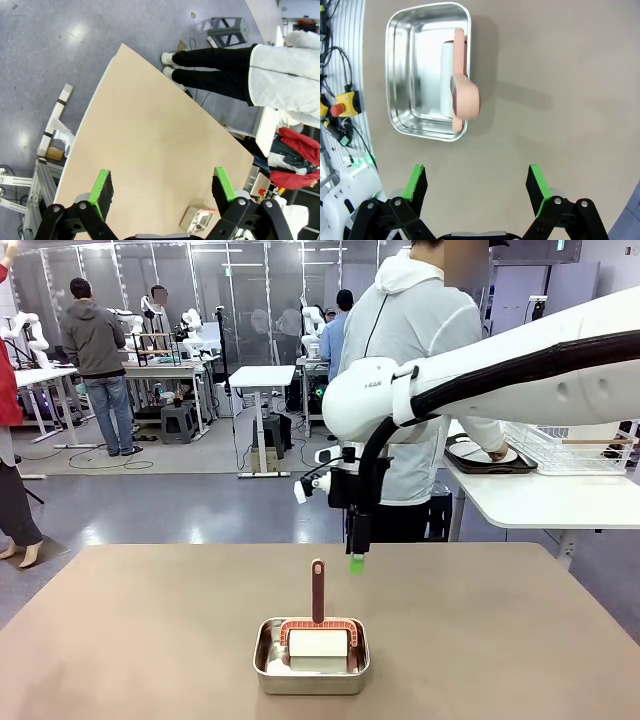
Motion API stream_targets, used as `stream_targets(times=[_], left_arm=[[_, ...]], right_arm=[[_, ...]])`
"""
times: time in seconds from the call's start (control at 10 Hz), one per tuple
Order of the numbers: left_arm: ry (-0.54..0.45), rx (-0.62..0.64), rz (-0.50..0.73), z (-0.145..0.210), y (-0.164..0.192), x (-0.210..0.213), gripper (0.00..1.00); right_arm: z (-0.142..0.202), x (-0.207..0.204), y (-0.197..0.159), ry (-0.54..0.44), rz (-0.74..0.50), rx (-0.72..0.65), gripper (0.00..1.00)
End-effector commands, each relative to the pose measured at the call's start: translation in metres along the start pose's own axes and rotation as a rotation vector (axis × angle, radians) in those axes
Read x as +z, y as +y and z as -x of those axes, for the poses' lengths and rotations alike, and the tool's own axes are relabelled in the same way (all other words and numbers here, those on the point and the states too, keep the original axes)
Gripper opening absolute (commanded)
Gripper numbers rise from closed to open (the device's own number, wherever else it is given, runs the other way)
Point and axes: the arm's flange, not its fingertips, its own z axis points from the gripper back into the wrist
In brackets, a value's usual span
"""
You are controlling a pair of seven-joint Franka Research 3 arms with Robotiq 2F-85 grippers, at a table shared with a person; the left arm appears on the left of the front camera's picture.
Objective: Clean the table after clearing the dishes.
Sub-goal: When the right (or left) Handle tray is removed, use the right hand (or left hand) to clean the right (or left) side of the table with the Lint Roller.
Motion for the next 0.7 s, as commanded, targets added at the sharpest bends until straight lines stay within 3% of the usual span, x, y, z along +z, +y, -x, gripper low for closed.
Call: stream_targets(times=[0.0, 0.6], left_arm=[[-0.011, -0.008, 0.000, 0.006, 0.001, 0.003, 1.00], [-0.011, -0.008, 0.000, 0.006, 0.001, 0.003, 1.00]], right_arm=[[-0.017, 0.003, -0.011, 0.040, -0.031, 0.065, 1.00], [-0.063, -0.027, -0.028, 0.082, -0.142, 0.093, 1.00]])
